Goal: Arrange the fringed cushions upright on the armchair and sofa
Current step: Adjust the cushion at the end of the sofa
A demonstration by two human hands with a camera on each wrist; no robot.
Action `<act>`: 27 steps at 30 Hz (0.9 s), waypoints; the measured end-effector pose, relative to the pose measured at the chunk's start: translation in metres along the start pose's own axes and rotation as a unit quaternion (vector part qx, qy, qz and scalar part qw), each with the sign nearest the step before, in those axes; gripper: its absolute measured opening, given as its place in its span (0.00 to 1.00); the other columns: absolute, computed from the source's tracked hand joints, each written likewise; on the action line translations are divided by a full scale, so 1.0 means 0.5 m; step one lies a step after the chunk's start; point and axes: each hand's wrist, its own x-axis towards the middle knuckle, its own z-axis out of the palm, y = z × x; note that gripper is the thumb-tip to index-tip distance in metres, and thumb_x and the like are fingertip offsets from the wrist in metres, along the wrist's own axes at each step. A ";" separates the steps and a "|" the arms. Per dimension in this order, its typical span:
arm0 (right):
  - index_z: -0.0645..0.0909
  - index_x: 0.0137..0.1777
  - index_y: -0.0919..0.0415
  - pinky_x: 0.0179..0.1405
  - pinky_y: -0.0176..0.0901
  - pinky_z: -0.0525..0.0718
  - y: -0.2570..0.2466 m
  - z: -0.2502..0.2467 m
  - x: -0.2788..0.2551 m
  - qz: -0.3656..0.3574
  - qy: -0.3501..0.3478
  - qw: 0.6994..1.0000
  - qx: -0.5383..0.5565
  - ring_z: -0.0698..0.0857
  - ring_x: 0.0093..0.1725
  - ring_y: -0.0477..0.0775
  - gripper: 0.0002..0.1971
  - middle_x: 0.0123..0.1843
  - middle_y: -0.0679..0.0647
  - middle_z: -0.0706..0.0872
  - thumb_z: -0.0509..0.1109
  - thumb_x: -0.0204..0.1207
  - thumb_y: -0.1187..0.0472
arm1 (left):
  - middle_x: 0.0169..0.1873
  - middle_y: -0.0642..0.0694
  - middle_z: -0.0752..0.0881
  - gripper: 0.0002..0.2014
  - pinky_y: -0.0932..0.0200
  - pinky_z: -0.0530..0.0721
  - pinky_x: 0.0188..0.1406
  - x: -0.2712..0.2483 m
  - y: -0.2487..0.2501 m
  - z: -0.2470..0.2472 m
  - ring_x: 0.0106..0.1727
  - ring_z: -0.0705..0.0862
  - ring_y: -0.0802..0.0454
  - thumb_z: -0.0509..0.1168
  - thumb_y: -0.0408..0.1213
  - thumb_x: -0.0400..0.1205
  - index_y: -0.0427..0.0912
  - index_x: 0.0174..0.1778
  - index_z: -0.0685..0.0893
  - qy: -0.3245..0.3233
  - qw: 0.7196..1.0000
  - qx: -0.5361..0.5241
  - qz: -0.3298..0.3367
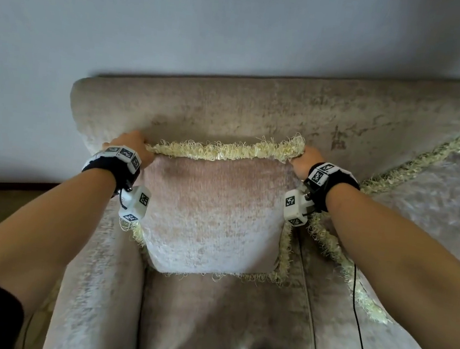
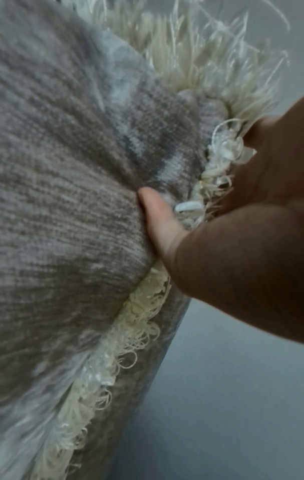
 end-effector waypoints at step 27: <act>0.71 0.75 0.54 0.78 0.64 0.66 -0.077 -0.003 -0.164 -0.090 -0.095 0.972 -0.194 0.55 0.84 0.69 0.27 0.87 0.63 0.51 0.64 0.78 0.43 | 0.84 0.43 0.58 0.32 0.30 0.56 0.80 -0.134 0.053 0.060 0.85 0.51 0.38 0.67 0.44 0.77 0.53 0.79 0.68 0.044 0.995 0.004 0.092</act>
